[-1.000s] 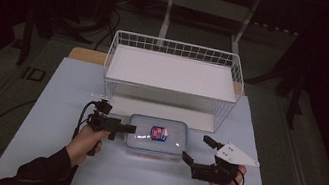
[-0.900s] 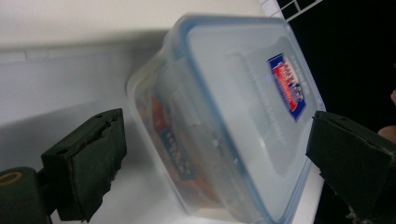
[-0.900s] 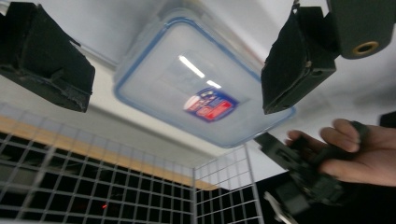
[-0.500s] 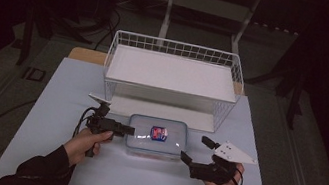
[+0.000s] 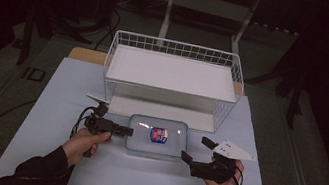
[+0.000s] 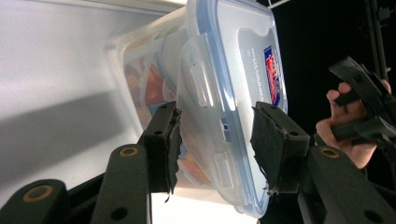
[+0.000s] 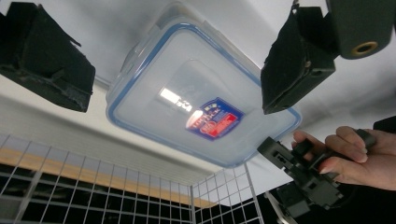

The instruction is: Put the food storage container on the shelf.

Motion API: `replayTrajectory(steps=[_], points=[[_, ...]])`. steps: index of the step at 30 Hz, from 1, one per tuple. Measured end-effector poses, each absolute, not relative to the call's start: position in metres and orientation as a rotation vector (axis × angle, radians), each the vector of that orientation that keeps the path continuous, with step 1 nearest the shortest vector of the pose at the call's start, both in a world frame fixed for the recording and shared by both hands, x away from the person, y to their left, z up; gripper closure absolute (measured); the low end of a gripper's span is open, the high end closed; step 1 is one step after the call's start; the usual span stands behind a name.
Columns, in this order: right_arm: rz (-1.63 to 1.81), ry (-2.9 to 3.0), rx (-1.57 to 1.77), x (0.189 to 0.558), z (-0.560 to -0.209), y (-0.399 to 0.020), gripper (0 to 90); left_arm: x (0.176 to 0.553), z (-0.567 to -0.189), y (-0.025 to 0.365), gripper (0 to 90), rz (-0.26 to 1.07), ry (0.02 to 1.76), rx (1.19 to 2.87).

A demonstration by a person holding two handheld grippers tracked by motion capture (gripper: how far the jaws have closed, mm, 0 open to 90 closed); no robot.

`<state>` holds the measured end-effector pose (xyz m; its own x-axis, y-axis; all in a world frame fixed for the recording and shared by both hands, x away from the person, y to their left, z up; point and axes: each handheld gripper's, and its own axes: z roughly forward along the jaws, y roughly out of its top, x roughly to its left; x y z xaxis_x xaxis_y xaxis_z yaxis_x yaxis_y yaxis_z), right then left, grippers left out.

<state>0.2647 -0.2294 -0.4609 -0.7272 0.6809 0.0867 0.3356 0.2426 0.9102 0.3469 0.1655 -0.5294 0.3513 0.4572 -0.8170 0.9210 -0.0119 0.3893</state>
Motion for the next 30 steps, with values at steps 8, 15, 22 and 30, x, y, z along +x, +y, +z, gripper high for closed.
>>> replayTrajectory(steps=[8, 15, 22, 30], points=[[1.499, 2.268, 1.048, 0.281, -0.468, -0.235, 9.9, 0.337, -0.522, 0.164, 55.2, -0.524, 1.194, 1.687], [1.570, 2.353, 1.221, 0.305, -0.478, -0.247, 10.3, 0.329, -0.517, 0.162, 56.7, -0.475, 1.137, 1.732], [1.647, 2.466, 1.363, 0.321, -0.494, -0.250, 14.6, 0.324, -0.515, 0.161, 57.7, -0.453, 1.098, 1.755], [1.698, 2.562, 1.482, 0.331, -0.507, -0.246, 22.0, 0.320, -0.514, 0.160, 58.1, -0.435, 1.073, 1.768]])
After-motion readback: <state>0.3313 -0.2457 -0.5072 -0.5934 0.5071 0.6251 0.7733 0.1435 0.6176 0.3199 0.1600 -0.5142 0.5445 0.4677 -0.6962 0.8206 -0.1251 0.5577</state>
